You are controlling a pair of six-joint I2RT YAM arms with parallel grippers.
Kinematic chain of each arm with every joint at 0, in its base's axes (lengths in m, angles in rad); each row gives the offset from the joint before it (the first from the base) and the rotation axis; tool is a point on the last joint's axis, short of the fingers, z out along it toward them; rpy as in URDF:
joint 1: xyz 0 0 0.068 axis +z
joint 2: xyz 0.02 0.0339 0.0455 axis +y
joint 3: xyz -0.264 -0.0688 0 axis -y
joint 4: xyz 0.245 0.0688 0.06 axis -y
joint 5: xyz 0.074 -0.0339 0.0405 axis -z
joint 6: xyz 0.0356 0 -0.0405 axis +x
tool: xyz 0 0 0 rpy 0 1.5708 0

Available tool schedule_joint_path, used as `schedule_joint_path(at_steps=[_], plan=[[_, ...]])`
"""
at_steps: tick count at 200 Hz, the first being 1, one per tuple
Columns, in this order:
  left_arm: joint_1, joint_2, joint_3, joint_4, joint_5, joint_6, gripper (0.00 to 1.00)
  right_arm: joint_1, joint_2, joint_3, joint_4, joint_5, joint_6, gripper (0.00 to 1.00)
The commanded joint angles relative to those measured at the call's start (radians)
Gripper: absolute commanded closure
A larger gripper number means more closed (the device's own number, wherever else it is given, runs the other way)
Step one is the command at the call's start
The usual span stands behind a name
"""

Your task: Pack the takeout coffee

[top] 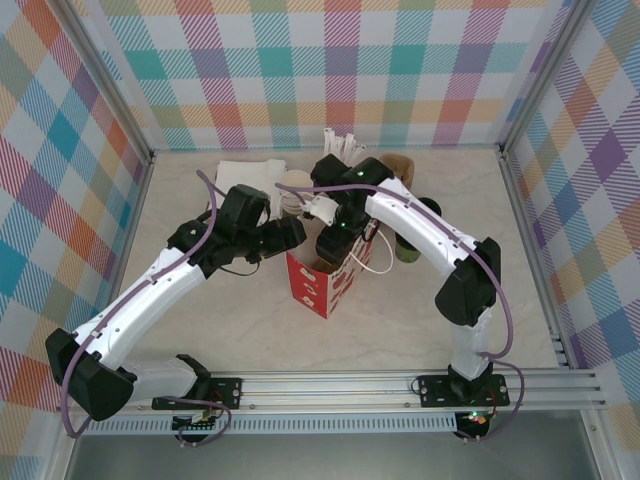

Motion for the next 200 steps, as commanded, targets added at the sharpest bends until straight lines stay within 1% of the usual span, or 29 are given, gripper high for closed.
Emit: schedule_joint_path(at_steps=[1,28,102,154,200], plan=[[0.009,-0.002,0.027,-0.003,0.010,0.013,0.20,-0.006,-0.062,0.057,0.001,0.000,0.028,0.20],[0.009,-0.007,0.029,-0.004,0.005,0.013,0.18,-0.018,-0.087,0.093,0.011,0.005,0.052,0.17],[0.009,-0.033,0.042,-0.001,-0.013,0.018,0.11,-0.048,-0.156,0.133,0.056,0.041,0.087,0.00],[0.009,-0.066,0.056,-0.025,-0.073,0.037,0.07,-0.063,-0.247,0.097,0.148,0.059,0.133,0.00],[0.010,-0.079,0.060,-0.039,-0.093,0.046,0.04,-0.085,-0.332,0.041,0.214,0.066,0.174,0.00]])
